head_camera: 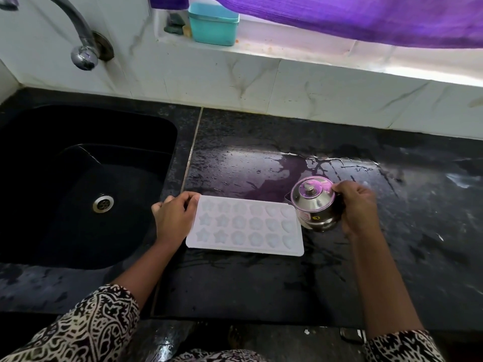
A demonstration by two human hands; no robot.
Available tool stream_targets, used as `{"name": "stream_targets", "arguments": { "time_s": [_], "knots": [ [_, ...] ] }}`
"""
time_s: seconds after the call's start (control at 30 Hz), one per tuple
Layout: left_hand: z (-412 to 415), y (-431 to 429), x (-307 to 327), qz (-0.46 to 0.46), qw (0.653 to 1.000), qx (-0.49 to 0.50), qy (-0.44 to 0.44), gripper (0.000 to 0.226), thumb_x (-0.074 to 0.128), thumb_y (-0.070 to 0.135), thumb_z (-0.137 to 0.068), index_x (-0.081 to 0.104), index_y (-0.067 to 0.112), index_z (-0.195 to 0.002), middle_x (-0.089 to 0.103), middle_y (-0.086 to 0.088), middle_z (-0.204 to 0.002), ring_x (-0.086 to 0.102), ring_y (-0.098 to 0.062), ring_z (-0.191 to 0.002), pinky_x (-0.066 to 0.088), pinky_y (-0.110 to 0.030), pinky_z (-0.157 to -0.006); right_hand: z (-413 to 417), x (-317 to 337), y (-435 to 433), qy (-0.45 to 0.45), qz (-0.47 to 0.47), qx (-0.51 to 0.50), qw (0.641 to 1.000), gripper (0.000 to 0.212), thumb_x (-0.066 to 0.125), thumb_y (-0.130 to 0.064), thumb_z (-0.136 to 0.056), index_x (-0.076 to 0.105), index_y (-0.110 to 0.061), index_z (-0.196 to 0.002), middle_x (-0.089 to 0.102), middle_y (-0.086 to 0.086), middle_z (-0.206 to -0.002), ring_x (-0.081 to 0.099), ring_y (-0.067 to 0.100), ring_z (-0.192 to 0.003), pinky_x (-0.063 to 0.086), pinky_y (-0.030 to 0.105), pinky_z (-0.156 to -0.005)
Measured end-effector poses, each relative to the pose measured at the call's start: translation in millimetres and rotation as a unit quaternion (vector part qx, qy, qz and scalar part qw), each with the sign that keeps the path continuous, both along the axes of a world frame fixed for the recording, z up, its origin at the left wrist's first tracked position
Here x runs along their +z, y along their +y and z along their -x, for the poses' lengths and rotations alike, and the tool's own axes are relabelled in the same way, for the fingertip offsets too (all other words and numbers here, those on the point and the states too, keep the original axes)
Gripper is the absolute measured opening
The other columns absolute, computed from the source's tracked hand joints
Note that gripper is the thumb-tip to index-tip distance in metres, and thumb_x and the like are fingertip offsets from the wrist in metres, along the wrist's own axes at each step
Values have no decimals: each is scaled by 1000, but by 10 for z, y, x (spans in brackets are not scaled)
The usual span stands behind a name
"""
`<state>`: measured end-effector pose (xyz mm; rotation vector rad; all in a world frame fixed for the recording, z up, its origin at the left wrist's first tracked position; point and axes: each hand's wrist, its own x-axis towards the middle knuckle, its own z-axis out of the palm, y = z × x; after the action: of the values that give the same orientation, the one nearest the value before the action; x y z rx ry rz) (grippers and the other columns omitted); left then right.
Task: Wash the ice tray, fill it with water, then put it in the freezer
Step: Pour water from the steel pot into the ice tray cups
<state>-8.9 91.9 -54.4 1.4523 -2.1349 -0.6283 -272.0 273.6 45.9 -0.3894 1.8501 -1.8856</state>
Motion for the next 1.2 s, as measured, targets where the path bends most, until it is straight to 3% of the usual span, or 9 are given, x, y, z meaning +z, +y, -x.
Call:
{"name": "stream_targets", "arguments": {
  "time_s": [0.4, 0.6, 1.2],
  "knots": [
    [3, 4, 2, 10, 1000, -5, -2, 39, 34, 45, -91, 69, 29, -96, 70, 7, -81, 57, -17, -93, 16, -27, -79, -18, 28, -30, 41, -43, 15, 998, 28, 56, 0, -82, 48, -7, -57, 45, -9, -37, 43, 1, -37, 39, 13, -40],
    [8, 15, 15, 9, 1000, 2, -3, 25, 46, 34, -99, 70, 26, -98, 71, 6, -84, 56, -17, -94, 16, -27, -80, -23, 14, -40, 52, -47, 19, 997, 27, 57, -1, -81, 49, -7, -56, 47, -9, -38, 44, 3, -39, 40, 14, -42],
    [4, 10, 17, 4, 1000, 0, -3, 26, 45, 35, -98, 70, 28, -100, 71, 7, -87, 56, -16, -96, 16, -28, -82, -55, 29, -56, 55, -52, 24, 997, 26, 56, -1, -82, 49, -7, -57, 46, -9, -38, 43, 3, -37, 38, 13, -40]
  ]
}}
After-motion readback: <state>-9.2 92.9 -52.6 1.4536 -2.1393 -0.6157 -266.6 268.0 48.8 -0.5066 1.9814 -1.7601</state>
